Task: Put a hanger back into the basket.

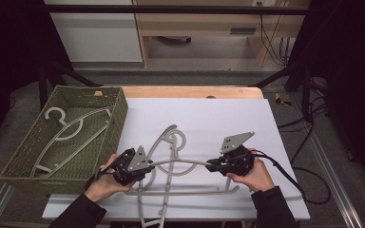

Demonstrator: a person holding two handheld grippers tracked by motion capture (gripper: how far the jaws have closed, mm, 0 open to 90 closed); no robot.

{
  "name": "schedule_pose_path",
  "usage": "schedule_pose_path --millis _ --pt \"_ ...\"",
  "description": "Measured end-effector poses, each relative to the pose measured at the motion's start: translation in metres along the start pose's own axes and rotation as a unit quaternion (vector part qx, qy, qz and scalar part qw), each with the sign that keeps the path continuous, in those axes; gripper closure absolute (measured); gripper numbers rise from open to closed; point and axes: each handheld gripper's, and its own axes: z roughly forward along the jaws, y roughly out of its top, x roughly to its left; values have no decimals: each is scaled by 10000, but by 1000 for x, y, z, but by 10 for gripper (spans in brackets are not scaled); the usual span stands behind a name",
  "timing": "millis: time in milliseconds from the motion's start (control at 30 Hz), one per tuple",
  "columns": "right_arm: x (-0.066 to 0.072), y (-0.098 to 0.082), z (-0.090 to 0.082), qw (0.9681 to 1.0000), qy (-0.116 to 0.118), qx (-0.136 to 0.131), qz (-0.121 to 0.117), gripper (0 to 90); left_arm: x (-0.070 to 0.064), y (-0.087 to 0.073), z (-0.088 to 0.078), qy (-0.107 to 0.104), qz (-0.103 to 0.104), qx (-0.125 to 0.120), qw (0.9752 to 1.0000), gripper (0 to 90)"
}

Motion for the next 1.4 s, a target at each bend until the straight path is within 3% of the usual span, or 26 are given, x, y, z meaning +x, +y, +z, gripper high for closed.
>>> schedule_pose_path --millis 200,267,400,500,533,567,633,667,700,733,767,800,900,933,967,1000,1033,1100,1167,1267,1367,1400 --pt "-3 -2 -1 9999 -119 -58 96 733 -7 -1 -3 -115 13 -16 9999 810" --pt "-3 -2 -2 9994 -308 -103 92 681 -8 -1 -6 -177 -43 -83 9998 816" --pt "-4 -3 -4 9986 -397 -326 137 636 -10 0 -10 -183 -165 -181 9995 821" --pt "-5 -3 -12 9951 -629 -733 189 533 -9 1 -12 -86 -340 -230 9991 823" --pt "-5 -3 -12 9951 -629 -733 189 533 -9 1 -12 -86 -340 -230 9991 823" --pt "-6 -5 -18 9919 -765 -982 238 475 -8 1 -13 -3 -454 -255 9986 823" --pt "-8 -8 -24 9879 -902 -1222 328 424 -7 0 -14 86 -591 -297 9978 823" --pt "-8 -8 -24 9879 -902 -1222 328 424 -7 0 -14 86 -591 -297 9978 823" --pt "-11 -12 -29 9832 -1098 -1387 446 376 -5 0 -15 129 -724 -356 9967 824" --pt "-12 -15 -31 9810 -1186 -1447 509 356 -4 0 -16 157 -774 -373 9962 824" --pt "-12 -15 -31 9810 -1186 -1447 509 356 -4 0 -16 157 -774 -373 9962 824" --pt "-14 -20 -35 9771 -1316 -1542 655 300 -3 -1 -17 194 -833 -411 9955 824" --pt "-18 -27 -41 9710 -1503 -1676 805 234 1 -2 -23 379 -1025 -579 9923 824" --pt "-18 -27 -41 9710 -1503 -1676 805 234 1 -2 -23 379 -1025 -579 9923 824" --pt "-19 -31 -46 9666 -1581 -1793 928 191 3 -2 -25 389 -1078 -621 9915 824" --pt "-19 -31 -46 9666 -1581 -1793 928 191 4 -2 -27 432 -1107 -668 9907 824" --pt "-21 -34 -50 9633 -1678 -1839 1002 161 7 -3 -32 521 -1161 -676 9896 824" --pt "-21 -37 -53 9603 -1776 -1879 1044 126 10 -4 -36 635 -1261 -766 9870 824" --pt "-23 -41 -56 9580 -1844 -1890 1116 107 11 -4 -39 675 -1271 -753 9867 824" --pt "-25 -46 -58 9541 -1922 -1947 1217 83 15 -5 -46 762 -1381 -844 9839 824" --pt "-26 -51 -59 9495 -2040 -1966 1348 69 21 -6 -58 884 -1572 -1041 9781 823" --pt "-26 -51 -59 9495 -2040 -1966 1348 69 21 -6 -58 884 -1572 -1041 9781 824"
